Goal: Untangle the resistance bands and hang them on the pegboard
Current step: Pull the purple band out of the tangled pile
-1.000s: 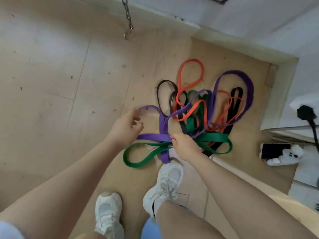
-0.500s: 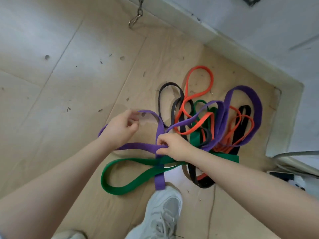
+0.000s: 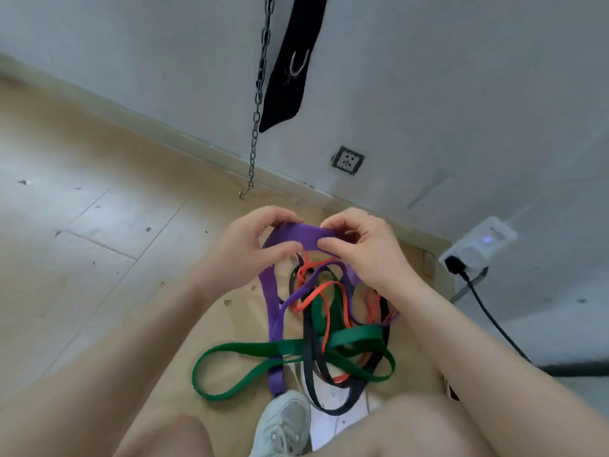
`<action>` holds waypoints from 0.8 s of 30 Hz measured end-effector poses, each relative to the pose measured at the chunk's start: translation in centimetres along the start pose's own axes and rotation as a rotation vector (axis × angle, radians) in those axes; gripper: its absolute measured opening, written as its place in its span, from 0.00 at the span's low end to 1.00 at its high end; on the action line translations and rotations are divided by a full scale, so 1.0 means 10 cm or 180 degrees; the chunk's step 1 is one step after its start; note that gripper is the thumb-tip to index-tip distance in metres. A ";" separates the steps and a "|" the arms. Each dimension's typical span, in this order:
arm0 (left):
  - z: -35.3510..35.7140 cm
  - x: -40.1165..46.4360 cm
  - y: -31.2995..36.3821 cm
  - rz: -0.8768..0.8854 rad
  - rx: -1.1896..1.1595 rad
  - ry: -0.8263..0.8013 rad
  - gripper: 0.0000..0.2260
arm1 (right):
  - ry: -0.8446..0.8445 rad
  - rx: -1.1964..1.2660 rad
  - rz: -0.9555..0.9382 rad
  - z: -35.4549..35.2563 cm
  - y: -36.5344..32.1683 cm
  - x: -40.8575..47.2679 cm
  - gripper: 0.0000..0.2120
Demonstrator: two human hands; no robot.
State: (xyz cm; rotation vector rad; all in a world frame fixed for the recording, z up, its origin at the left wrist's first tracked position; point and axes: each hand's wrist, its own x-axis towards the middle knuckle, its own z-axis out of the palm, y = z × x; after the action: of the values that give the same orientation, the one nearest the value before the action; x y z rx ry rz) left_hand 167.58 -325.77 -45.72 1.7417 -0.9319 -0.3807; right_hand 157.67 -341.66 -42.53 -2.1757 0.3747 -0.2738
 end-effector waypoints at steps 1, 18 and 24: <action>0.01 -0.01 0.18 0.0130 0.0193 0.0006 0.11 | 0.0157 -0.0111 -0.0113 -0.12 -0.09 -0.06 0.13; 0.09 -0.46 2.15 0.0744 -0.1043 0.0922 0.08 | -0.0410 0.2962 -0.0497 -1.04 -1.34 -0.90 0.05; 0.43 -0.69 1.91 0.0140 -0.1158 0.0370 0.14 | 0.0590 0.2360 0.0150 -0.86 -1.23 -1.14 0.05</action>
State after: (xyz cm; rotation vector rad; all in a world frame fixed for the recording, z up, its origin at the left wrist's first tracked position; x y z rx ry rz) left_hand 152.66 -325.78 -31.28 1.3936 -0.7627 -0.3893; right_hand 146.29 -337.01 -28.25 -1.4165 0.3551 -0.5006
